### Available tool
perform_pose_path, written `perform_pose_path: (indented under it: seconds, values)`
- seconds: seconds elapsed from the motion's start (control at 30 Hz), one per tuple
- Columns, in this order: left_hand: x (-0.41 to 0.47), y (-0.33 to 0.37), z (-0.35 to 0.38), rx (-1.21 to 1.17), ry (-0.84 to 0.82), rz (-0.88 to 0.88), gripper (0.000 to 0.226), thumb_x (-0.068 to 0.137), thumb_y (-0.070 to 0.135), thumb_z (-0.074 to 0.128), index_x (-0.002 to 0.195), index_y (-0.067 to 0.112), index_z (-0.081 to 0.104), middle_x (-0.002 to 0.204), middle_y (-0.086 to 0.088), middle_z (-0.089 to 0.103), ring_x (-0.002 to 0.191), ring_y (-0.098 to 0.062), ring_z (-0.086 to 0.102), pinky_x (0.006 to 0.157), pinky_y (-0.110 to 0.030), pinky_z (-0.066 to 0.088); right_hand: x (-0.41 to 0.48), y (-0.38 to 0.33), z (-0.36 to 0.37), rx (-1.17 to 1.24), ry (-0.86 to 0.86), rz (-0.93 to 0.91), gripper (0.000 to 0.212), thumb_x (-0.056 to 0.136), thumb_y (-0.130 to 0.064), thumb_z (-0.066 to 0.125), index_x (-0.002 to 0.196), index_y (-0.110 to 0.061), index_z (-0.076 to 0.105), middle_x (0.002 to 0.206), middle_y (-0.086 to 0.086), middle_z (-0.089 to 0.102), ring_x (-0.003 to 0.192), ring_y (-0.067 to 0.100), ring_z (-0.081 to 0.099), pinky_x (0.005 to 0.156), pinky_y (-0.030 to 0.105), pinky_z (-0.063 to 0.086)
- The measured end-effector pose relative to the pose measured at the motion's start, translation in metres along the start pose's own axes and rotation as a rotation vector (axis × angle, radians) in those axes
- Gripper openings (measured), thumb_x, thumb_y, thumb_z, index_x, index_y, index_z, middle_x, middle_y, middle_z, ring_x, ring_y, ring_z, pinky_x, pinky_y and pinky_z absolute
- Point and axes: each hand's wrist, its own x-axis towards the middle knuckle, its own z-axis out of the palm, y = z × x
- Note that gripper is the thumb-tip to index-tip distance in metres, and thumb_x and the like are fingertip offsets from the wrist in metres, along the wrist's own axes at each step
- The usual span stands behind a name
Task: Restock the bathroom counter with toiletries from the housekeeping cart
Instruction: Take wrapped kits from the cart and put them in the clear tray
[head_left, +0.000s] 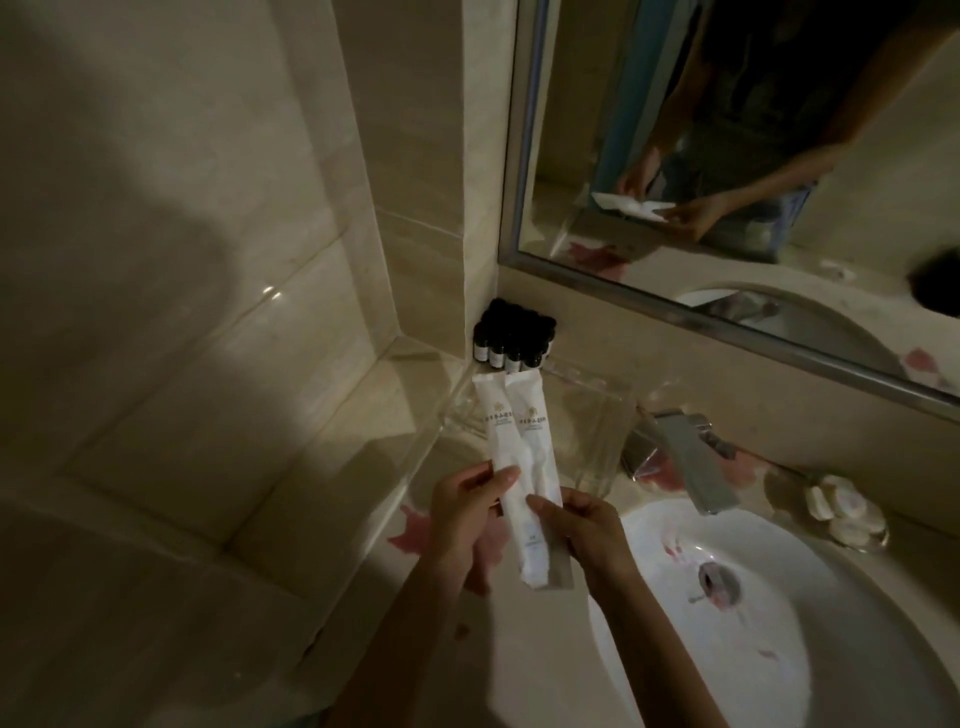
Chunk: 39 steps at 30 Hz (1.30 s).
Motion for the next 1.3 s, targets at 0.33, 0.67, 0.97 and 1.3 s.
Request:
perform_pose_path:
  seconds: [0.33, 0.67, 0.97, 1.3]
  values:
    - [0.067, 0.035, -0.092, 0.172, 0.439, 0.215, 0.005, 0.081, 0.019, 0.075, 0.085, 0.019, 0.072, 0.079, 0.01, 0.072, 0.076, -0.013, 0.07, 0.063, -0.026, 0.056, 0.055, -0.022, 0.128, 0.198, -0.246, 0.222, 0.023, 0.079, -0.012, 0.077, 0.099, -0.003, 0.07, 0.094, 0.015, 0.073, 0.081, 0.026, 0.069, 0.065, 0.033, 0.058]
    - [0.089, 0.004, -0.13, 0.268, 0.693, 0.074, 0.025, 0.082, 0.014, 0.072, 0.106, 0.01, 0.071, 0.102, -0.003, 0.071, 0.096, -0.02, 0.066, 0.083, -0.033, 0.053, 0.068, 0.023, 0.189, 0.159, -0.062, 0.305, 0.016, 0.075, -0.017, 0.081, 0.082, -0.014, 0.068, 0.08, 0.006, 0.071, 0.074, 0.02, 0.067, 0.06, 0.031, 0.056]
    - [0.087, -0.013, -0.14, 0.366, 0.704, 0.095, 0.012, 0.08, 0.015, 0.071, 0.092, 0.015, 0.074, 0.086, 0.002, 0.073, 0.078, -0.013, 0.069, 0.074, -0.033, 0.059, 0.068, 0.031, 0.195, -0.051, 0.099, 0.064, 0.006, 0.082, -0.02, 0.074, 0.082, -0.016, 0.069, 0.081, -0.001, 0.071, 0.08, 0.014, 0.067, 0.08, 0.032, 0.057]
    - [0.083, -0.005, -0.14, 0.442, 0.665, 0.097, 0.011, 0.081, 0.01, 0.068, 0.09, 0.011, 0.073, 0.091, -0.006, 0.073, 0.083, -0.021, 0.068, 0.079, -0.036, 0.058, 0.077, 0.023, 0.193, -0.137, 0.072, 0.084, 0.011, 0.078, -0.015, 0.077, 0.075, -0.019, 0.068, 0.079, -0.001, 0.07, 0.081, 0.017, 0.067, 0.078, 0.034, 0.056]
